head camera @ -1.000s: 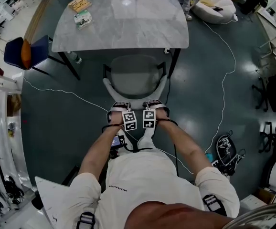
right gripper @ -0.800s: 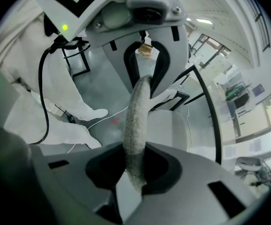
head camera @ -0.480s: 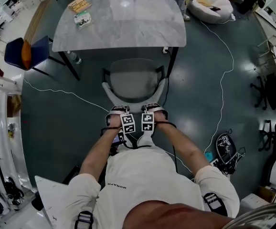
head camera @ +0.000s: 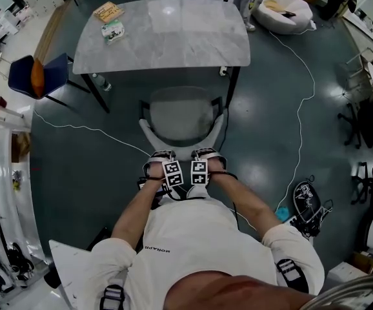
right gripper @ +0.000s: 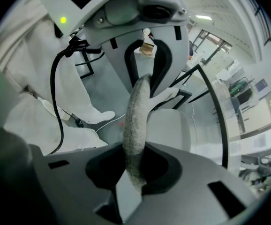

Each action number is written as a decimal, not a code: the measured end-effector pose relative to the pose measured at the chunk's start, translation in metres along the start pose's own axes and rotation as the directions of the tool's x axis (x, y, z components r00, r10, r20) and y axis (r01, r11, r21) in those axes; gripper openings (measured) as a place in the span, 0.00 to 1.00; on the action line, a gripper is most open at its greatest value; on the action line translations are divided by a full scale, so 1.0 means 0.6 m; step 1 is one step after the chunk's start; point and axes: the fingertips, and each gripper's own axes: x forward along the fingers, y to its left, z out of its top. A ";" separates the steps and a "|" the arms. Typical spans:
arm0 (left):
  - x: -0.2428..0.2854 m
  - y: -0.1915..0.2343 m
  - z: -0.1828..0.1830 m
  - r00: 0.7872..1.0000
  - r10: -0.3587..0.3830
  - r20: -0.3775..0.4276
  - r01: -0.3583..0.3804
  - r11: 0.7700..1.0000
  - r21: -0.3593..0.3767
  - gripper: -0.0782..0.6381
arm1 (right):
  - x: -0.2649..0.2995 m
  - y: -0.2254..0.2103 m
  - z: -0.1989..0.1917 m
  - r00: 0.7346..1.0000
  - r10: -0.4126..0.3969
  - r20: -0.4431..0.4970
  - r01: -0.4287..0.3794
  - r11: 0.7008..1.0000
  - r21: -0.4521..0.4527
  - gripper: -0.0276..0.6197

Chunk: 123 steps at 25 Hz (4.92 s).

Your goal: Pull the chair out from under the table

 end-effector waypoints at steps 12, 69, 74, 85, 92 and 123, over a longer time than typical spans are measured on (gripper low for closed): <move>-0.015 -0.054 0.000 0.998 -0.065 0.012 0.064 0.998 0.025 0.23 | -0.011 0.053 0.013 0.997 0.070 -0.013 -0.069 0.996 0.048 0.18; -0.381 0.206 0.069 0.905 0.329 0.269 -0.130 0.816 -0.563 0.12 | -0.376 -0.224 0.101 0.850 -0.372 0.373 0.036 0.747 0.664 0.06; -0.462 0.255 0.094 0.822 0.449 0.350 -0.139 0.755 -0.641 0.11 | -0.456 -0.285 0.108 0.724 -0.550 0.417 0.038 0.635 0.771 0.06; -0.626 0.328 0.120 0.588 0.670 0.453 -0.071 0.600 -0.797 0.12 | -0.624 -0.359 0.118 0.515 -0.753 0.409 0.073 0.514 0.854 0.06; -0.732 0.363 0.131 0.422 0.784 0.455 -0.058 0.524 -0.850 0.12 | -0.740 -0.389 0.130 0.351 -0.846 0.401 0.078 0.454 0.888 0.06; -0.837 0.367 0.131 0.178 0.904 0.389 -0.072 0.406 -0.911 0.11 | -0.833 -0.387 0.124 0.139 -0.928 0.345 0.021 0.351 0.936 0.06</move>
